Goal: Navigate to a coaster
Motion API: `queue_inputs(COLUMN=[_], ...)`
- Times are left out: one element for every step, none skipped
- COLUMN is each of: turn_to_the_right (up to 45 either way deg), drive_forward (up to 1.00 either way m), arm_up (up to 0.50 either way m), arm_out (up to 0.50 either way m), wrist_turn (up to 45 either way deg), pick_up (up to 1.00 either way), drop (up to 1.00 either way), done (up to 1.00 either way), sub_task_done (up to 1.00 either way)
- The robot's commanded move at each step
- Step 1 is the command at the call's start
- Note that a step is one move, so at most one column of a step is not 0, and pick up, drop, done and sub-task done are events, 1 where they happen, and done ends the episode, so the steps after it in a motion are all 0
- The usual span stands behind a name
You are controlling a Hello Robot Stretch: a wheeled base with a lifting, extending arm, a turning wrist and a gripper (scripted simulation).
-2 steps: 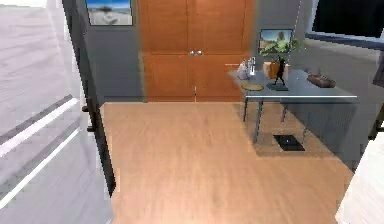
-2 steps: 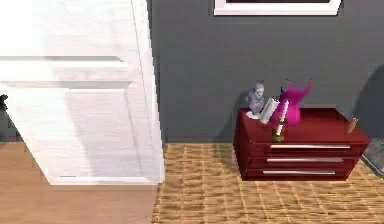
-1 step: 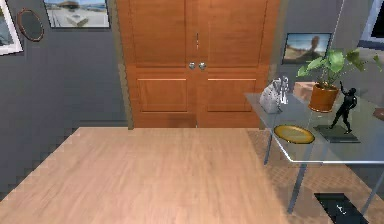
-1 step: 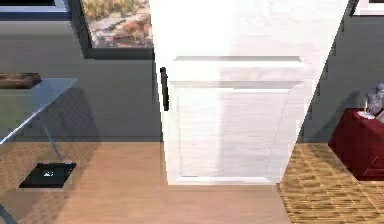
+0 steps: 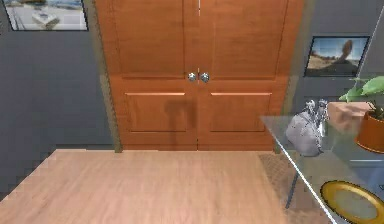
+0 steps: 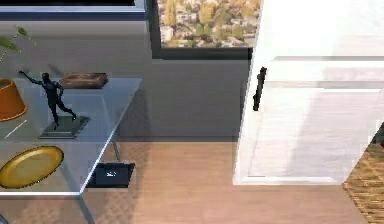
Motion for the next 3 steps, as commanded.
queue_inputs(turn_to_the_right=[-45.0,0.0,-45.0], drive_forward=[0.0,0.65,0.0], arm_up=[0.0,0.0,0.0], arm_out=[0.0,0.0,0.0], wrist_turn=[0.0,0.0,0.0], pick_up=[0.0,0.0,0.0], drop=[0.0,0.0,0.0], done=[0.0,0.0,0.0], sub_task_done=[0.0,0.0,0.0])
